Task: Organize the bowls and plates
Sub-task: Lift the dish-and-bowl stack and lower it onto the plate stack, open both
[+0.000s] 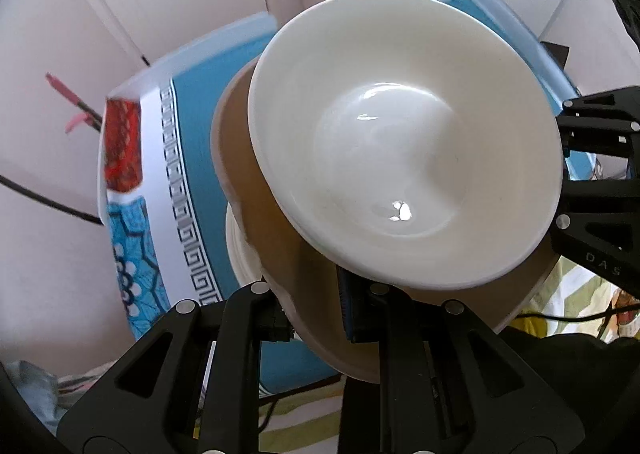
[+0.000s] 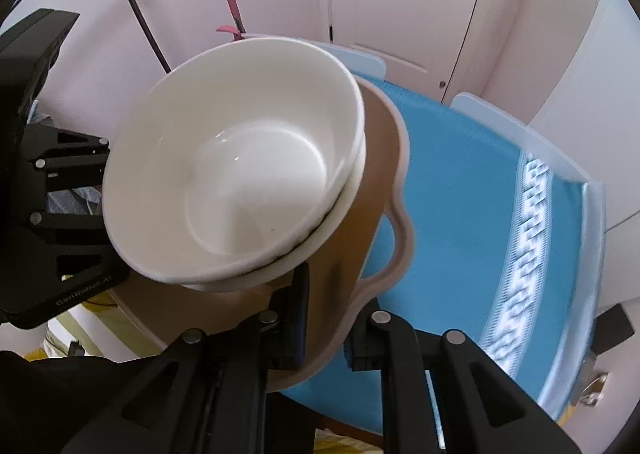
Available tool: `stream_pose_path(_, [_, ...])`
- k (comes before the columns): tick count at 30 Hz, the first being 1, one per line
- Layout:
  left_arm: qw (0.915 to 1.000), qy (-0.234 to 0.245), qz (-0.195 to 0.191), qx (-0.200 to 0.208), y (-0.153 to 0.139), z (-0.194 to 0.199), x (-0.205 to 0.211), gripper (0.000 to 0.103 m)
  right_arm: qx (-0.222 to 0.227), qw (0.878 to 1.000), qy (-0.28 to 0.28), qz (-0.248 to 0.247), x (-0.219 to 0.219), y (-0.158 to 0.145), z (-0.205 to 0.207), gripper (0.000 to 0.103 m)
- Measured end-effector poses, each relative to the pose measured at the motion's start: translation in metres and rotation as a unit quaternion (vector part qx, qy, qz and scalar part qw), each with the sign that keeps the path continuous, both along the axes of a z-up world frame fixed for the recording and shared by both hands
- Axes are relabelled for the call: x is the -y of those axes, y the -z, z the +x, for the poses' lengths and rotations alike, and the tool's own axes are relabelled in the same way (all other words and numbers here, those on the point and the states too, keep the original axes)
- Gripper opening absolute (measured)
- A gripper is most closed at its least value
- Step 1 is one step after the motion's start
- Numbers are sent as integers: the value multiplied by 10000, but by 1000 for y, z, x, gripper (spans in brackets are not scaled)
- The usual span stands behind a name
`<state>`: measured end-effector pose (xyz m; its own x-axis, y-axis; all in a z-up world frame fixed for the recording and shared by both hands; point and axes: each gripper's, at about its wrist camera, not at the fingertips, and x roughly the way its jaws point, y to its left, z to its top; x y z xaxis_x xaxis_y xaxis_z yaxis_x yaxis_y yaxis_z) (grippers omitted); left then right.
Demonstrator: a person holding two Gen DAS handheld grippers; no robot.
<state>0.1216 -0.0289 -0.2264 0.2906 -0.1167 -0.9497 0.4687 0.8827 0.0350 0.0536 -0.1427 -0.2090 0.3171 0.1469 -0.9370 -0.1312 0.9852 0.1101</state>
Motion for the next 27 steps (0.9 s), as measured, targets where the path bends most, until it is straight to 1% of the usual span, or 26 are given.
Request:
stream_pose_path(4, [9999, -40, 11, -108, 21, 0, -7, 14, -118, 9999, 55, 43, -10, 21, 2, 13])
stream_pose_path(9, [9999, -75, 44, -115, 34, 0, -12, 13, -160, 9998, 93, 65, -14, 36, 4, 13])
stream_pose_path(14, [9998, -75, 23, -168, 39, -2, -14, 13, -186, 9997, 129, 79, -18, 42, 3, 13])
stream_pose_path(16, [9999, -87, 1, -132, 40, -1, -17, 13, -150, 9998, 142, 77, -19, 42, 2, 13])
stream_pose_path(21, [9998, -60, -73, -182, 40, 1, -18, 14, -251, 9996, 142, 72, -19, 43, 5, 13])
stream_pose_path(24, [9995, 6, -35, -313, 40, 5, -17, 14, -406, 9991, 115, 67, -19, 43, 10, 13])
stream_pose_path(27, [9984, 50, 33, -563, 40, 12, -15, 16, -585, 9982, 56, 132, -18, 44, 14, 13])
